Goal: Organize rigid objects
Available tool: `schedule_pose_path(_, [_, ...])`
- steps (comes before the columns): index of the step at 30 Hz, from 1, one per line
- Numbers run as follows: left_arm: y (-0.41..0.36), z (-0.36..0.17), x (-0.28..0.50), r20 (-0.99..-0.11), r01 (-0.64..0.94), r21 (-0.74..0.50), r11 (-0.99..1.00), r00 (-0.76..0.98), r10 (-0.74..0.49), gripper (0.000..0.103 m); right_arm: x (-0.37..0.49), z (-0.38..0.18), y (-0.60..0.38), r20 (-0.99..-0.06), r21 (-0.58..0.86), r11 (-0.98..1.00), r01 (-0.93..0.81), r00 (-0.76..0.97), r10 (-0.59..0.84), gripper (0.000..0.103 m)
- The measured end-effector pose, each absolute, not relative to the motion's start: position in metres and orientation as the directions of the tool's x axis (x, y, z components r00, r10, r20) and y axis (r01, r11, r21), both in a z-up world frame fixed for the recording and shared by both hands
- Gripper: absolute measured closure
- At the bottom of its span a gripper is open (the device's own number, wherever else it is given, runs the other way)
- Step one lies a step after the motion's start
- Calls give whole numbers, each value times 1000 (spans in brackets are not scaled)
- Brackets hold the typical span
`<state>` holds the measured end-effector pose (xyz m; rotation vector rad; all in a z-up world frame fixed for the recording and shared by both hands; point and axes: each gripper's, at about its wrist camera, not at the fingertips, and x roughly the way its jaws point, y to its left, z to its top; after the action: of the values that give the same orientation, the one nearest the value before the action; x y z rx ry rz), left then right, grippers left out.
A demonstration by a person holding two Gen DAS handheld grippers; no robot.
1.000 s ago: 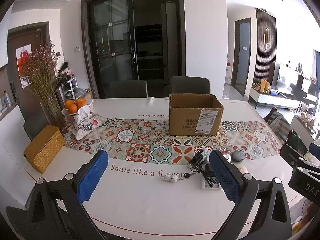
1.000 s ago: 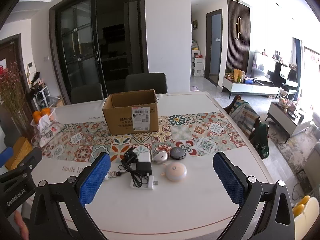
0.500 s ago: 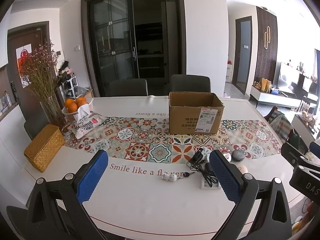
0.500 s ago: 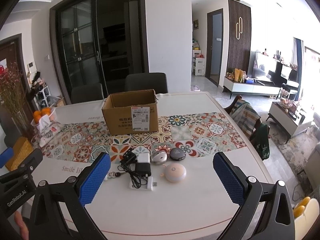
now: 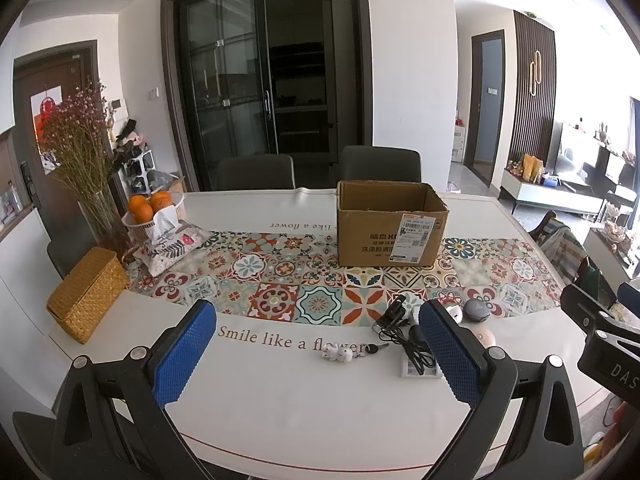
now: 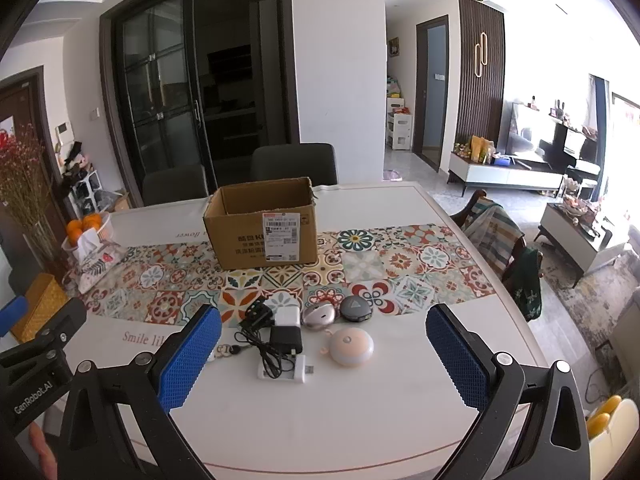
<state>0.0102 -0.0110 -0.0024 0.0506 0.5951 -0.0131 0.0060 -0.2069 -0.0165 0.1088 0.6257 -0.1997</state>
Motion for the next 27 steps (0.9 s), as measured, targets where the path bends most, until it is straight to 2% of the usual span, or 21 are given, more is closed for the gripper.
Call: schedule_pose_path(27, [-17,3,19,-563,44,34,998,826,-17,0,11,-16,-209,-590,36,975,220,792,-157,0])
